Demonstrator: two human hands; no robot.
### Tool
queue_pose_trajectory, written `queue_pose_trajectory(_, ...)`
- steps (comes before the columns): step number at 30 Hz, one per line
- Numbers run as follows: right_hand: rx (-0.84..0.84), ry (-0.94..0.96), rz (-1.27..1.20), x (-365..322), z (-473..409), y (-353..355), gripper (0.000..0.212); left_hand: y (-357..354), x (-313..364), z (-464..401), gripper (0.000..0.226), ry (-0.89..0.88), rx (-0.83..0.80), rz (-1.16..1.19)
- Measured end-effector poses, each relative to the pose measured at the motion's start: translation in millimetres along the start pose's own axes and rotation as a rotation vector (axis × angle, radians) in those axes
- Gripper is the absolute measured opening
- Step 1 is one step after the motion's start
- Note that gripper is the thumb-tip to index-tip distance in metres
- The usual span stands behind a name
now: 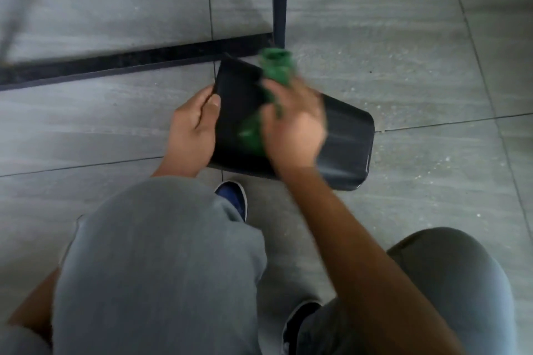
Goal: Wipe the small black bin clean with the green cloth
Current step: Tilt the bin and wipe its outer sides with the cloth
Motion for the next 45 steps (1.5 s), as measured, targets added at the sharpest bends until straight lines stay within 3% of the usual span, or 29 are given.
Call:
queue_pose_trajectory(2, 0.044, -0.373, 0.099, 95, 6, 38, 0.057, 1, 1, 1, 0.033, 0.035, -0.017, -0.014)
queue_pose_trajectory(4, 0.096, -0.585, 0.06, 120, 14, 52, 0.064, 0, 5, 0, 0.036, 0.021, -0.03, -0.029)
queue_pose_trajectory(6, 0.143, -0.448, -0.039, 61, 0, 28, 0.056, -5, 10, -4, 0.037, 0.011, -0.042, -0.017)
queue_pose_trajectory(9, 0.059, 0.012, -0.138, -39, -5, -10, 0.043, -5, 10, -1, 0.026, -0.015, -0.018, -0.029)
queue_pose_trajectory(11, 0.025, 0.108, -0.121, -31, 0, -9, 0.041, -1, 8, 3, 0.029, -0.002, -0.003, -0.015)
queue_pose_trajectory(13, 0.05, -0.078, -0.035, 35, 0, 8, 0.044, 2, 5, 5, 0.031, 0.036, -0.019, 0.015)
queue_pose_trajectory(15, 0.058, -0.43, 0.002, 104, 2, 34, 0.048, 5, 7, 6, 0.032, 0.055, -0.03, 0.012)
queue_pose_trajectory(17, 0.127, -0.647, -0.003, 128, 10, 49, 0.053, 7, 9, 6, 0.033, 0.042, -0.042, 0.015)
queue_pose_trajectory(19, 0.153, -0.565, -0.043, 92, 12, 39, 0.054, 6, 12, 3, 0.035, 0.02, -0.047, 0.012)
queue_pose_trajectory(23, 0.1, 0.023, -0.162, -31, -1, -10, 0.04, -2, 15, 0, 0.03, -0.029, -0.056, -0.003)
queue_pose_trajectory(25, 0.084, 0.136, -0.174, -39, 4, -13, 0.036, -2, 10, 3, 0.029, -0.008, -0.044, 0.009)
queue_pose_trajectory(27, 0.1, 0.101, -0.125, 6, 17, -1, 0.037, 2, 1, 2, 0.031, 0.051, -0.03, 0.036)
queue_pose_trajectory(31, 0.171, -0.188, 0.011, 112, 47, 46, 0.04, 2, 3, -2, 0.037, 0.071, -0.047, -0.005)
queue_pose_trajectory(35, 0.127, -0.397, -0.003, 127, 27, 54, 0.041, 1, 8, -9, 0.04, 0.049, -0.08, -0.038)
queue_pose_trajectory(37, 0.141, -0.41, -0.033, 111, 14, 49, 0.042, 3, 8, -10, 0.04, 0.044, -0.052, -0.053)
queue_pose_trajectory(39, 0.117, -0.266, -0.078, 71, 8, 31, 0.04, 2, 9, -9, 0.037, 0.033, -0.035, -0.048)
queue_pose_trajectory(43, 0.079, 0.199, -0.174, -31, 19, -5, 0.038, 3, 11, -5, 0.027, 0.023, 0.019, 0.033)
queue_pose_trajectory(45, 0.056, 0.262, -0.144, -25, 24, -5, 0.04, 6, 11, -5, 0.026, 0.039, 0.015, 0.072)
Point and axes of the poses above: each hand's wrist, its own z-axis away from the middle knuckle, its own y-axis out of the back of the hand, x = y × z, the point moved 4 cm from there along -z, towards the middle knuckle, and after that the axes turned 1 degree about y, right-handed, at the moved point
